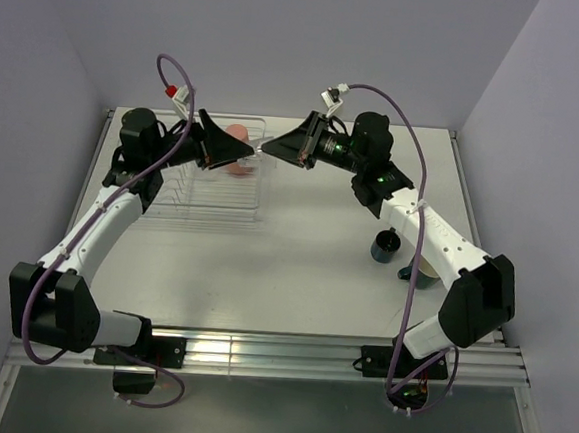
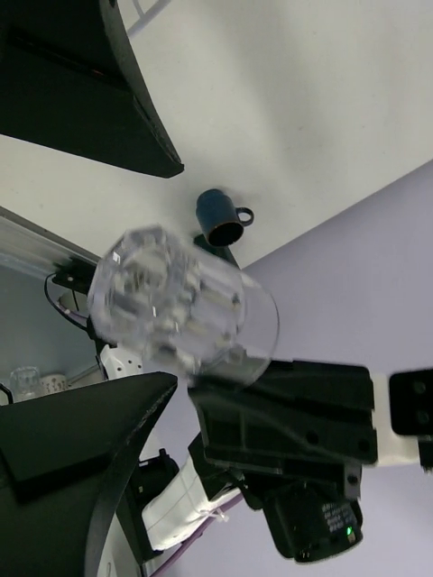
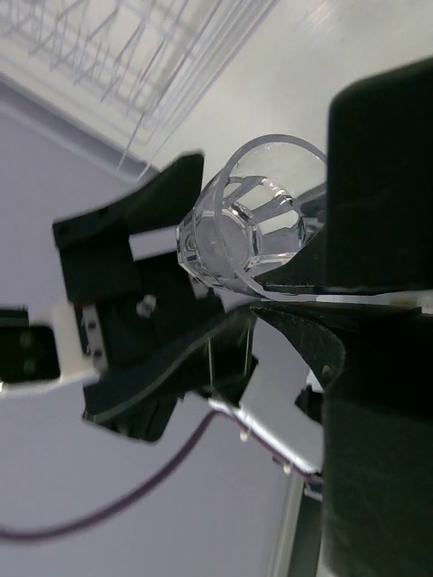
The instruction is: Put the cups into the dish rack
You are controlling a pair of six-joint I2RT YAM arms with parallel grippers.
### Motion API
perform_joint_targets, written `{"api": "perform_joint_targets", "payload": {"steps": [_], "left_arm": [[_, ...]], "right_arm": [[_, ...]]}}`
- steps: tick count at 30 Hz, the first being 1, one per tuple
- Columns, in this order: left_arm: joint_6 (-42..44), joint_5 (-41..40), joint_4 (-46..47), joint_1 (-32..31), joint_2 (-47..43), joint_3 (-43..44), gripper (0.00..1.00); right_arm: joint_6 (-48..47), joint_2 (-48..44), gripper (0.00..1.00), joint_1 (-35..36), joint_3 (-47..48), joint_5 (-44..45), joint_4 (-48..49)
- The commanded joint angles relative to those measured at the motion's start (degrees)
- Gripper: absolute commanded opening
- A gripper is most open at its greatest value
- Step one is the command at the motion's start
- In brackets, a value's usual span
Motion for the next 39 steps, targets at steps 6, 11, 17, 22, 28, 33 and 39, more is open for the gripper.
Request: {"api": "perform_joint_targets", "payload": {"steps": [6, 11, 17, 22, 28, 33, 39], "left_arm": [[3.6, -1.5, -1.2, -0.8, 0.3, 2.7, 0.92], [-0.3, 0.0, 3.6, -1.6, 0.2, 1.5, 0.79], [-0.8, 0.4, 4.6, -3.1, -0.5, 0.4, 0.61], [-0.8, 0.6, 3.5, -3.5, -1.4, 0.3, 0.37], [-2.2, 0.8, 3.9, -3.7, -2.6, 0.1, 0.00], [-2.1, -0.3, 2.2, -3.6, -4.6, 1.5, 0.00], [0.4, -1.4, -3.0, -0.9, -6.5, 6.0, 0.00]], "right_arm": [[8.1, 0.4, 0.00, 0.2, -1.7, -4.2, 15.5], [10.6, 1.4, 0.00, 0.2, -2.6, -4.9, 19.0], [11.1, 2.7, 0.00, 0.2, -1.0, -4.5, 20.0], [12.2, 4.2, 0.00, 0.2, -1.1, -4.4, 22.4], [12.6, 5.0, 0.00, 0.4, -2.1, -4.2, 24.1], [10.1, 3.8, 0.16, 0.0, -3.5, -2.8, 20.9], [2.8, -0.4, 0.44, -2.4, -5.1, 4.0, 9.7]]}}
